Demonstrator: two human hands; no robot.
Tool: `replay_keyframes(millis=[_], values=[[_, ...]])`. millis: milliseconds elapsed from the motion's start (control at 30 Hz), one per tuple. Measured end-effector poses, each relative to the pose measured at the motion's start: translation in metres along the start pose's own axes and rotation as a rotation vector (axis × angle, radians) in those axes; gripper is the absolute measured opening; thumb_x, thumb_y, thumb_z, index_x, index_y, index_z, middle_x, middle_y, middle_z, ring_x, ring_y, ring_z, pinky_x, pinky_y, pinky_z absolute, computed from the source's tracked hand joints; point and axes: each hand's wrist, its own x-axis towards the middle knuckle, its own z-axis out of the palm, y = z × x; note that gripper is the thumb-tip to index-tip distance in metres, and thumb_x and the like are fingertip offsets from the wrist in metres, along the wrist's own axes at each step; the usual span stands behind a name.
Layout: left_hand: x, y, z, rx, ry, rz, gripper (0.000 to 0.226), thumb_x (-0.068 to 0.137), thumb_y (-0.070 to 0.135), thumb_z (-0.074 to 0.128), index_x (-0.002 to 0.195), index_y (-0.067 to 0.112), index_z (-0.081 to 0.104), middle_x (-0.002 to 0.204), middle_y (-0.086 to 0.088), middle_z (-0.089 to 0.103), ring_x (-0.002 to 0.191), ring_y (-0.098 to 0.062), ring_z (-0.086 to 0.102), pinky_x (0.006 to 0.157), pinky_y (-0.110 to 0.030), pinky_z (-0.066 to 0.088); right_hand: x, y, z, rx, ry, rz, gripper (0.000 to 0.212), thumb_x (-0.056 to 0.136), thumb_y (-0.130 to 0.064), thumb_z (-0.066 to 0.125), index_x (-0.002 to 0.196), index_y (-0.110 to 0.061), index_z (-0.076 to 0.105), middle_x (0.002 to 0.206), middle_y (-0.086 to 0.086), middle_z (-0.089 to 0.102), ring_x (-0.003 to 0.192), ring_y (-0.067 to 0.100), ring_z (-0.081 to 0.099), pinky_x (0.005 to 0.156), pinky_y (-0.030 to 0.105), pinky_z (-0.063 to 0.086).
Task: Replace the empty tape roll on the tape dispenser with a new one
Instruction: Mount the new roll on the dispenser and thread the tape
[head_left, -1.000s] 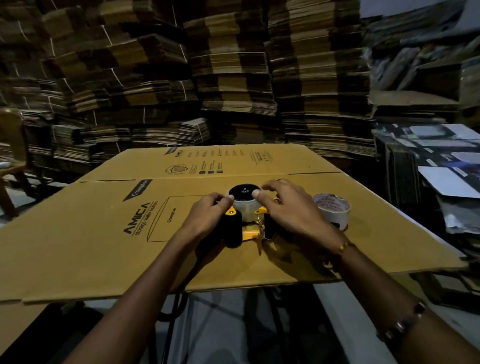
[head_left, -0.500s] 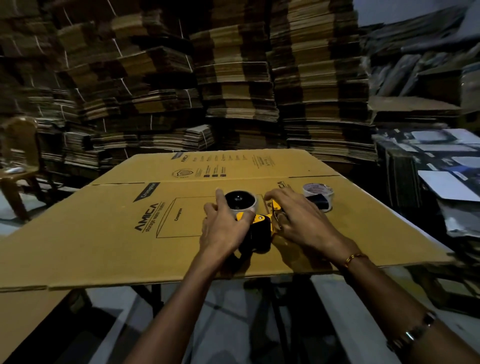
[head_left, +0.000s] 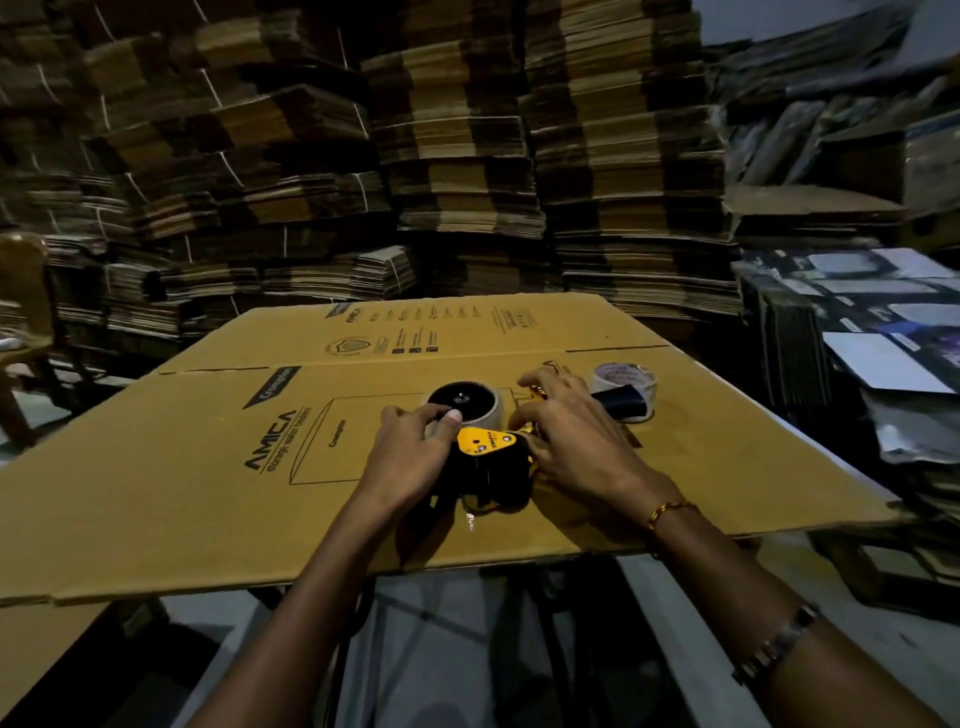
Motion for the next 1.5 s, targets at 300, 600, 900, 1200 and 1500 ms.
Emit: replay_keyframes(millis=[300,600,900,1200,1500], values=[[0.008,-0.007,-0.007,0.248,0.028,0.123,0.041,0.102,0.044,0.043,0.134,0.024,0.060,0.111,-0.004,0.041,0.099,-0.019,0.047,0.087,-0.036,0.044,0.015,0.006,0.011,0.037,0.008,0.028,0.047,0.090,-0.029,0.071,0.134,-0.015,0.060,0.156,0.001,0.033,0.140,0.023,0.033,0.113,0.048,0.039],[0.006,-0.009,-0.005,0.229,0.033,0.137,0.041,0.103,0.043,0.043,0.134,0.023,0.060,0.111,-0.004,0.041,0.096,-0.019,0.050,0.080,-0.033,0.042,0.023,0.000,0.011,0.075,0.046,0.034,0.026,0.091,-0.037,0.068,0.108,-0.017,0.070,0.134,0.000,0.048,0.123,0.021,0.044,0.101,0.043,0.046],[0.006,-0.014,-0.004,0.246,0.041,0.201,0.042,0.104,0.044,0.039,0.134,0.023,0.060,0.105,-0.004,0.038,0.084,-0.011,0.044,0.073,-0.031,0.036,0.023,0.002,0.008,0.084,0.016,0.010,0.029,0.088,-0.044,0.070,0.104,-0.020,0.074,0.128,-0.002,0.052,0.118,0.020,0.045,0.098,0.040,0.046],[0.005,-0.016,-0.005,0.393,0.143,0.297,0.042,0.102,0.046,0.041,0.129,0.023,0.064,0.137,-0.004,0.038,0.123,-0.019,0.041,0.088,-0.032,0.040,0.025,0.003,0.013,0.195,0.001,0.043,0.013,0.088,-0.034,0.073,0.091,-0.023,0.069,0.119,-0.003,0.053,0.116,0.020,0.047,0.101,0.041,0.042],[-0.007,-0.006,0.004,0.364,-0.089,0.423,0.086,0.083,0.078,0.016,0.144,0.028,0.049,0.147,0.006,0.050,0.138,-0.009,0.033,0.107,-0.035,0.031,0.024,0.007,0.016,0.116,-0.010,0.006,0.022,0.093,-0.037,0.065,0.109,-0.025,0.074,0.126,-0.005,0.050,0.116,0.021,0.046,0.097,0.040,0.043]])
